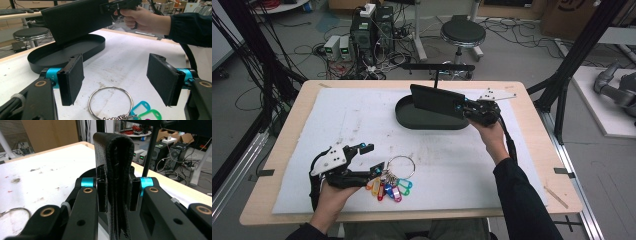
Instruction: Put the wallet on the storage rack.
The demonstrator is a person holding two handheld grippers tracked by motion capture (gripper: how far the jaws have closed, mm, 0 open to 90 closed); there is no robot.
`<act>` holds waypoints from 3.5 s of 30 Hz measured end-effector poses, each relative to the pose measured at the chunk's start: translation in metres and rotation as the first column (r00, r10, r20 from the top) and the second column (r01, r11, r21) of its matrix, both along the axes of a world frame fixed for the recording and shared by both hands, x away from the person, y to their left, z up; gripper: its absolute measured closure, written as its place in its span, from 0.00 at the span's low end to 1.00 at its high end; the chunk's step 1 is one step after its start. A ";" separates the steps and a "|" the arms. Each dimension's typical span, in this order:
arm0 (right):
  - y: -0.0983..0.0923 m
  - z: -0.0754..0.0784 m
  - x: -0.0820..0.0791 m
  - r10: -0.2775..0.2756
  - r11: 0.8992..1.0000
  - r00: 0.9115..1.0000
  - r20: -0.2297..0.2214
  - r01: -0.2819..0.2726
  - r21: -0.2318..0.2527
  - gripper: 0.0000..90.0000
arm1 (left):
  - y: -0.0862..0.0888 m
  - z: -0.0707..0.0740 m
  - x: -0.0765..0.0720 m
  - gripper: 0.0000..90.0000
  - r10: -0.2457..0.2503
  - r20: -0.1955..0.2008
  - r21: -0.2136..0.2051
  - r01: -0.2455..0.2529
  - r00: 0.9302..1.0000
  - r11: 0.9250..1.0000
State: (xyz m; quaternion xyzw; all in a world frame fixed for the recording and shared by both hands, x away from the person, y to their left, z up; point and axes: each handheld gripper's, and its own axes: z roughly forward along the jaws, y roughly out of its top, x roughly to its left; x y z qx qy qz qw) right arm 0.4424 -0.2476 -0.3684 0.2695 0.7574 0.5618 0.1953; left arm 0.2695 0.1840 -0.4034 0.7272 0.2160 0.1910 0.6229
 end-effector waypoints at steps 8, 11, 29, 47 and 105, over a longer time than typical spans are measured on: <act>0.006 -0.009 0.013 -0.007 1.000 1.000 -0.020 0.008 0.017 0.85 | -0.001 0.000 0.000 0.33 -0.003 0.002 -0.002 0.003 1.000 1.000; 0.005 -0.013 0.018 -0.014 1.000 0.999 -0.029 0.015 0.025 0.85 | 0.000 0.000 -0.001 0.33 -0.004 0.002 -0.003 0.004 1.000 1.000; 0.012 -0.043 0.041 0.000 1.000 0.999 -0.036 0.001 0.025 0.86 | 0.001 -0.002 -0.002 0.33 -0.011 -0.003 -0.012 0.011 1.000 1.000; 0.001 -0.060 0.055 -0.028 1.000 0.996 -0.089 0.027 -0.014 0.83 | 0.000 -0.003 -0.004 0.33 -0.021 -0.007 -0.016 0.021 1.000 1.000; -0.083 -0.018 -0.098 -0.103 0.994 0.988 -0.114 0.105 0.009 0.31 | 0.028 -0.016 0.016 0.27 0.211 -0.038 0.089 -0.207 0.977 0.974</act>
